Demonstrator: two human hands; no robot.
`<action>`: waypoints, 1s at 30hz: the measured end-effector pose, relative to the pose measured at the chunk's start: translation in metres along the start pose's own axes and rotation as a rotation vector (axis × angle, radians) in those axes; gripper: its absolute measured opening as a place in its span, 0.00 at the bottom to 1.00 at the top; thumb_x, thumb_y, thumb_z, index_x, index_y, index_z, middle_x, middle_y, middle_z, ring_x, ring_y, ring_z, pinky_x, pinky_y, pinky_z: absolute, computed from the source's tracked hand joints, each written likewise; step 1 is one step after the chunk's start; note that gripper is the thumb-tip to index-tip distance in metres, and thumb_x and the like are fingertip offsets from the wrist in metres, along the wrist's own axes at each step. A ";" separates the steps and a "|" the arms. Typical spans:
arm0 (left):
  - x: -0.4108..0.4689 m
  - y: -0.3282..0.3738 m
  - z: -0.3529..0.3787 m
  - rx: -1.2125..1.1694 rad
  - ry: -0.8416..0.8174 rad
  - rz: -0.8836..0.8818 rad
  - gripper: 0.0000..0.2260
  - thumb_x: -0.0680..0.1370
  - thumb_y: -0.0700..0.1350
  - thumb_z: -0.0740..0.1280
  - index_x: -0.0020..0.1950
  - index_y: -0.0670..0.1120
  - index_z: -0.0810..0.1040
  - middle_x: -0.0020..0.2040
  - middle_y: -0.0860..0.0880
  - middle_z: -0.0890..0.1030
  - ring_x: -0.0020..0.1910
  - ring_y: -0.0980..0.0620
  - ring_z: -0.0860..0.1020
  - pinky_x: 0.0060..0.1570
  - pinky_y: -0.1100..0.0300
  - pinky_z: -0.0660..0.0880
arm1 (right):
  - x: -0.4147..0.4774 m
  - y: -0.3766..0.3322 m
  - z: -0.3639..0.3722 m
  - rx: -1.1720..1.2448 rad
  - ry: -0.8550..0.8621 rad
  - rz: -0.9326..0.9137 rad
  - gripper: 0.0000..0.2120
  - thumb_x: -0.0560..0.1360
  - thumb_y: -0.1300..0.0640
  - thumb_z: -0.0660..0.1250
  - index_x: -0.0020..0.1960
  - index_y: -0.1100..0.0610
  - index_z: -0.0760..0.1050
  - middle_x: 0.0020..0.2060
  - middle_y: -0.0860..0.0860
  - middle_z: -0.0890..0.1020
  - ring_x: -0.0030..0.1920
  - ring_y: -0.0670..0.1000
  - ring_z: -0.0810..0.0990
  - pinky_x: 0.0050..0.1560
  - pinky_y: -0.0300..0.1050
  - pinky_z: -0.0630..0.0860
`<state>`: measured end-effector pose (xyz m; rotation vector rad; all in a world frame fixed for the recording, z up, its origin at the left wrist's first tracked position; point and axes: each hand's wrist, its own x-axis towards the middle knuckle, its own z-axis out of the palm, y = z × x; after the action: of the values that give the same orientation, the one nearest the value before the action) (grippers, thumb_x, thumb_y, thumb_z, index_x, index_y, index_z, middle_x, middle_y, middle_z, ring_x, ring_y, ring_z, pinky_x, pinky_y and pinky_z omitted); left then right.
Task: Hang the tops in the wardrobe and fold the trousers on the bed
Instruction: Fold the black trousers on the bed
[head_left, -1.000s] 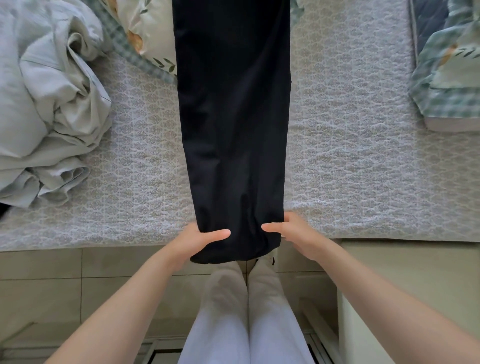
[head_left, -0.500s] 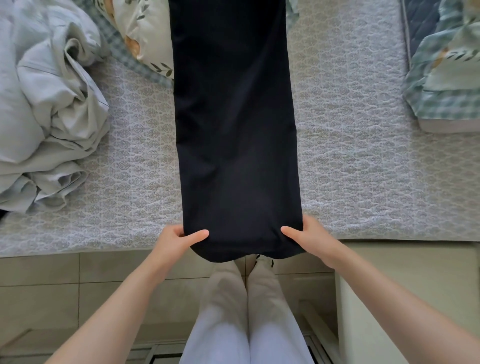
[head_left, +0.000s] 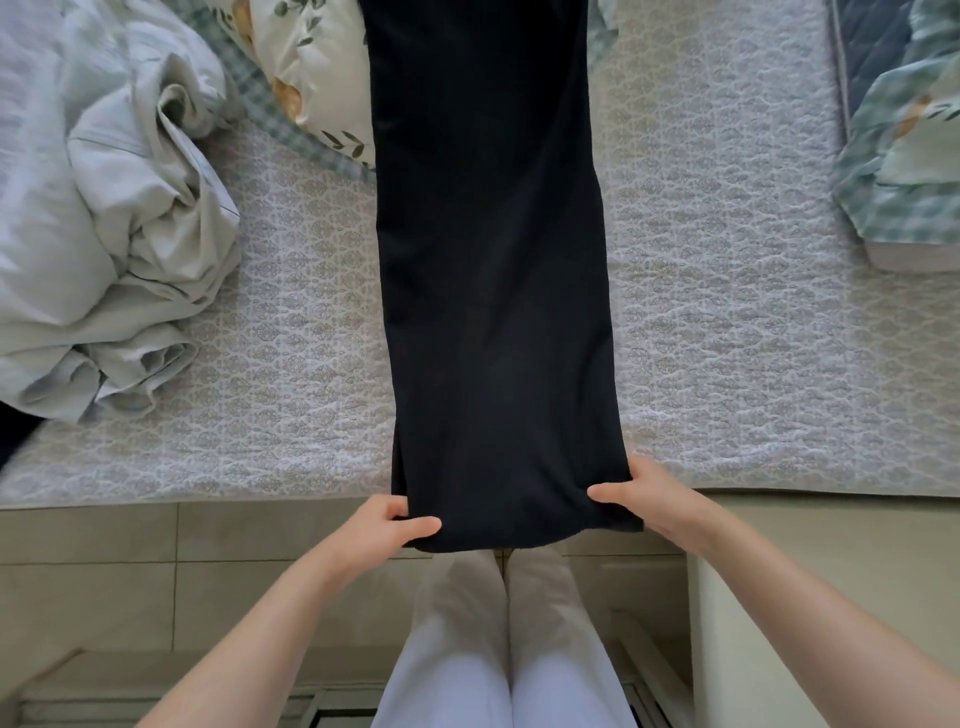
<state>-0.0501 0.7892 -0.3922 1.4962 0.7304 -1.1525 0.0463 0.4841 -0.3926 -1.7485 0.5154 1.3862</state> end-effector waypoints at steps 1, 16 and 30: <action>-0.001 -0.002 0.001 -0.017 0.008 0.000 0.07 0.80 0.43 0.67 0.55 0.49 0.84 0.51 0.56 0.86 0.50 0.63 0.82 0.46 0.73 0.73 | 0.001 0.002 0.002 0.119 -0.048 0.024 0.14 0.76 0.65 0.66 0.61 0.55 0.76 0.53 0.51 0.84 0.54 0.52 0.83 0.58 0.53 0.79; 0.014 -0.040 -0.019 -0.192 0.429 0.064 0.14 0.80 0.47 0.67 0.41 0.38 0.73 0.42 0.39 0.82 0.34 0.47 0.80 0.42 0.51 0.78 | 0.015 0.021 0.023 0.250 0.089 -0.088 0.13 0.75 0.63 0.69 0.58 0.56 0.79 0.52 0.49 0.85 0.56 0.51 0.83 0.62 0.52 0.76; 0.024 -0.041 0.020 -0.044 0.369 0.090 0.18 0.76 0.45 0.71 0.62 0.53 0.69 0.55 0.60 0.79 0.55 0.60 0.78 0.52 0.64 0.73 | -0.001 0.014 0.043 0.034 -0.248 0.007 0.13 0.75 0.60 0.69 0.59 0.54 0.79 0.54 0.47 0.84 0.56 0.49 0.81 0.57 0.41 0.73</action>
<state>-0.0845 0.7772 -0.4294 1.7073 0.9200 -0.7948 0.0100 0.5110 -0.3987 -1.5211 0.4063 1.5633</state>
